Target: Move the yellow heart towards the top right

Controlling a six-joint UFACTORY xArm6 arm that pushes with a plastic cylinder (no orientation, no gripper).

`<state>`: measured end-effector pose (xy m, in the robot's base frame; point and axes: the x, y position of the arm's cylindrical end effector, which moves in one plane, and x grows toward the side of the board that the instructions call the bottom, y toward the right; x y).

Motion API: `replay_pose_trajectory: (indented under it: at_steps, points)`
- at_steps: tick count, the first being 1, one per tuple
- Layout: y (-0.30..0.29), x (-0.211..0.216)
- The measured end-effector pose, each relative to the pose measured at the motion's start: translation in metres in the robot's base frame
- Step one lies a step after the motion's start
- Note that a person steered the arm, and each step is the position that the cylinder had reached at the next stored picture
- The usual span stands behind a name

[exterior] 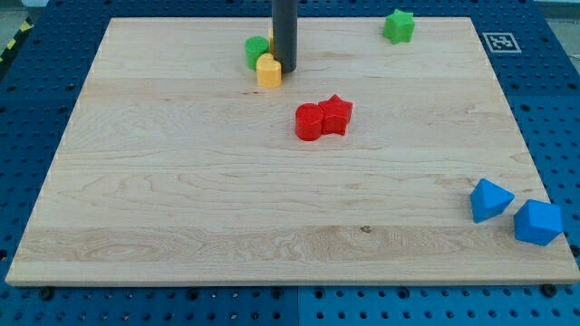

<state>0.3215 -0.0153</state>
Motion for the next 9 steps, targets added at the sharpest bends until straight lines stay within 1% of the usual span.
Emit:
replay_pose_trajectory:
  at_steps: [2, 3, 4, 6, 7, 8, 9]
  points:
    - [-0.029, 0.022]
    - [-0.029, 0.045]
    - [-0.037, 0.05]
    - [-0.093, 0.05]
    - [-0.102, 0.04]
    - [-0.101, 0.015]
    - [-0.101, -0.001]
